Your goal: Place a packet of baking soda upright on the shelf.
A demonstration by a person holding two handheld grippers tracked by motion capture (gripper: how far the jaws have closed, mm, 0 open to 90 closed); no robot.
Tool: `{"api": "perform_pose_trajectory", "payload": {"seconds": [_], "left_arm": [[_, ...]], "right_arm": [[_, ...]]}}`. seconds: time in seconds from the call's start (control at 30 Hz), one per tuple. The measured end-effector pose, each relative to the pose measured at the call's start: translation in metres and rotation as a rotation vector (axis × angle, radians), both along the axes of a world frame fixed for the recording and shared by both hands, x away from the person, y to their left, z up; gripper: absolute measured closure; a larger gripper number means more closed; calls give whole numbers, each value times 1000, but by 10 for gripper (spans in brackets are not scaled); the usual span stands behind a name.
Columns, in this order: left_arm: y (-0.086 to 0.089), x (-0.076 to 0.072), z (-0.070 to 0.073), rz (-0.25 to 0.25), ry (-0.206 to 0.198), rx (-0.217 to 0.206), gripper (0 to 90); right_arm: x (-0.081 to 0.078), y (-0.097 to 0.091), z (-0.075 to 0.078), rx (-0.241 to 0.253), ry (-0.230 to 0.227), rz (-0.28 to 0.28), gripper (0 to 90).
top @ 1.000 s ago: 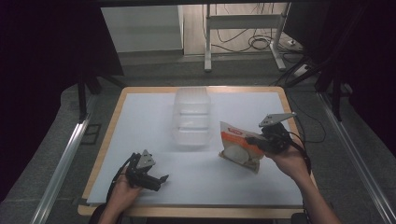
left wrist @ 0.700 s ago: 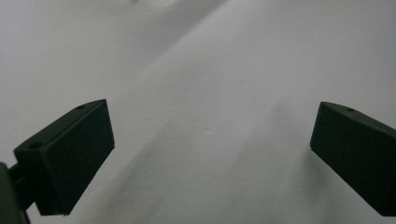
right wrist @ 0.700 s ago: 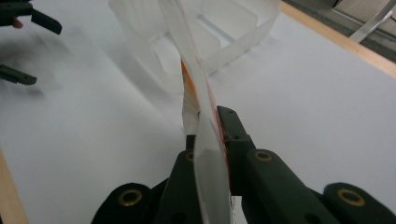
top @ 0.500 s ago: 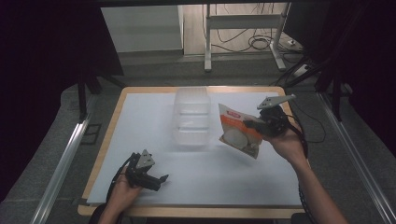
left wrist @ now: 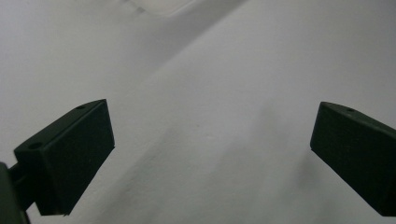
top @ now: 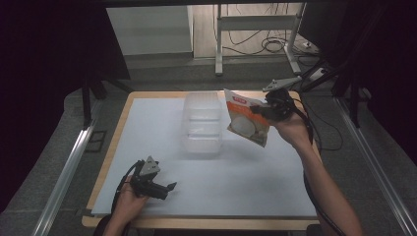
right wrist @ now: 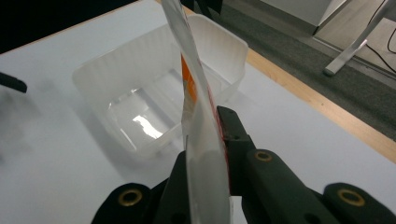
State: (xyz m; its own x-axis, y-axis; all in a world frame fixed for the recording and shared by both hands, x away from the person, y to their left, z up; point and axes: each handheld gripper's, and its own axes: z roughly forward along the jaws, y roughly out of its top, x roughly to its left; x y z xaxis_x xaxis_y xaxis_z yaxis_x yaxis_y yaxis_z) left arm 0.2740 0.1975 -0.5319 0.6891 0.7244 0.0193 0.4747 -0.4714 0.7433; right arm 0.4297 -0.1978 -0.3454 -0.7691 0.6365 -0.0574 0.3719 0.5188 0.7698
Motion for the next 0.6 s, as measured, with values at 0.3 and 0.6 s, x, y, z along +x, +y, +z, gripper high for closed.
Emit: {"api": "perform_pose_trajectory", "payload": {"seconds": [0.3, 0.6], "left_arm": [[1, 0, 0, -1, -3, -9, 0], [1, 0, 0, 0, -3, -11, 0]], "right_arm": [[24, 16, 7, 17, -7, -6, 885], [42, 34, 7, 21, -5, 11, 885]]}}
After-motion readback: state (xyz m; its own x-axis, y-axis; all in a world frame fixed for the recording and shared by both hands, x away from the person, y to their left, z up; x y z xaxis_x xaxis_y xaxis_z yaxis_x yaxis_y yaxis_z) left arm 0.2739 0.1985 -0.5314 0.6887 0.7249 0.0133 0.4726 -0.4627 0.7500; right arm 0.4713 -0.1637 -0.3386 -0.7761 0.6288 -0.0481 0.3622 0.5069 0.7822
